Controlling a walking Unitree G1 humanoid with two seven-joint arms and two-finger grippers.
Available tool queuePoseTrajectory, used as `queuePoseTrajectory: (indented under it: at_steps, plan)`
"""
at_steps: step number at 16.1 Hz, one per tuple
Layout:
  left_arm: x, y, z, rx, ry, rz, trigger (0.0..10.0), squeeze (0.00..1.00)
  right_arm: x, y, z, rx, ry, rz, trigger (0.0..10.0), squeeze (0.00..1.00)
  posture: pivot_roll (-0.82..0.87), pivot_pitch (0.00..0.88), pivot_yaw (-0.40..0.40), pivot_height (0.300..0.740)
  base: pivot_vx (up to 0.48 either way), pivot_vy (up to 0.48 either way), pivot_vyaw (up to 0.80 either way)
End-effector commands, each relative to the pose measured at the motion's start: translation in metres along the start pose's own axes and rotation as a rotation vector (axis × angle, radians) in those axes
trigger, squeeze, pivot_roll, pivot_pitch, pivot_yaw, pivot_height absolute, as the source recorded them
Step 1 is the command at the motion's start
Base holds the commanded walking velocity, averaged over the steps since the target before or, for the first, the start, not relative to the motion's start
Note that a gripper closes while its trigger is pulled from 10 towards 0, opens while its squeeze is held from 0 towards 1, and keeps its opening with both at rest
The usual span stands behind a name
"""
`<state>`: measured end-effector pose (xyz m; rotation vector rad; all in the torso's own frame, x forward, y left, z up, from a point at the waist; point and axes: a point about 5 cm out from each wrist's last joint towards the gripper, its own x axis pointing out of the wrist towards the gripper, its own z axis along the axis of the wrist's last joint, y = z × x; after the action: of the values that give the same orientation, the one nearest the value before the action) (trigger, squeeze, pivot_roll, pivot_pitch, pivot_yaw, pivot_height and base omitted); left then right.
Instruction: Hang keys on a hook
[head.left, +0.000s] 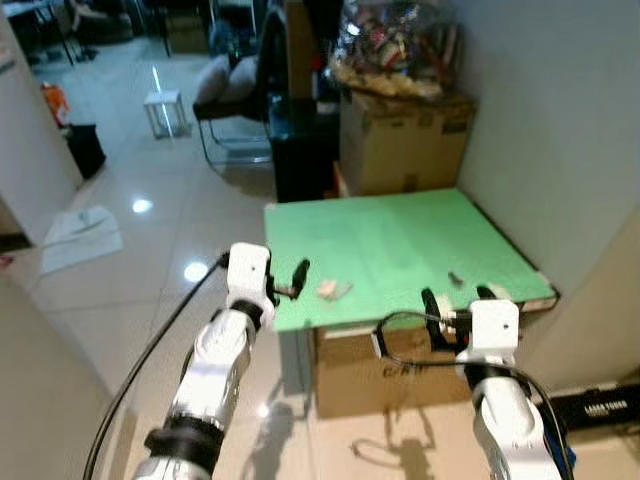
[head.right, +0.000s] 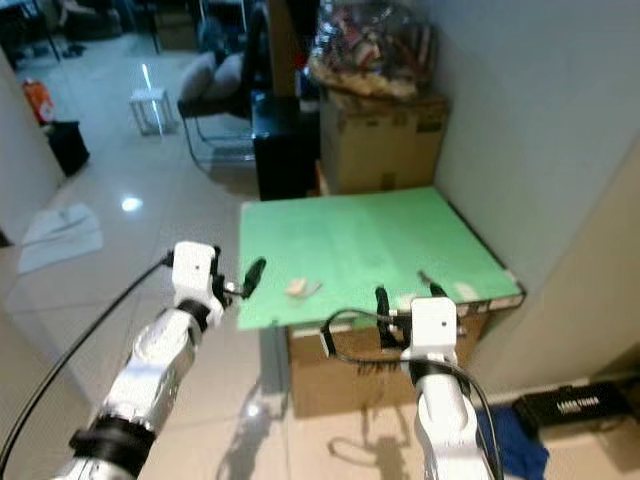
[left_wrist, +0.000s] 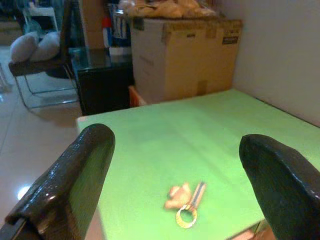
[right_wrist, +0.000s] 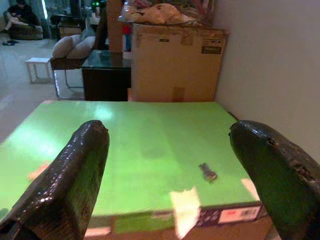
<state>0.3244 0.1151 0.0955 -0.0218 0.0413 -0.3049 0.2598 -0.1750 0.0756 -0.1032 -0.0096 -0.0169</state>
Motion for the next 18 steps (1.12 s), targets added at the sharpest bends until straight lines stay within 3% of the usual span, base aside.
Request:
queuePoseTrajectory:
  at_steps: [1,11,15,18]
  plan:
    - [0.005,-0.005,0.005,0.023,-0.014,-0.014,10.0,0.00,0.002,-0.003,0.001,0.000,-0.004,-0.004,10.0,0.00,-0.22,0.000,0.042,0.740,0.442,0.000,0.00]
    - [0.009,-0.011,0.005,0.012,-0.010,-0.047,10.0,0.00,-0.001,-0.005,-0.002,0.006,0.004,-0.012,10.0,0.00,-0.24,0.000,0.049,0.740,0.450,0.000,0.00]
    - [0.014,-0.021,-0.008,0.045,0.095,-0.136,10.0,0.00,-0.005,-0.011,-0.007,0.020,0.032,-0.032,10.0,0.00,-0.25,0.000,0.045,0.740,0.000,0.000,0.00]
    - [0.013,-0.038,-0.037,0.057,0.263,-0.253,10.0,0.00,-0.007,-0.012,-0.011,0.037,0.050,-0.043,10.0,0.00,-0.24,0.000,0.042,0.740,0.000,0.000,0.00]
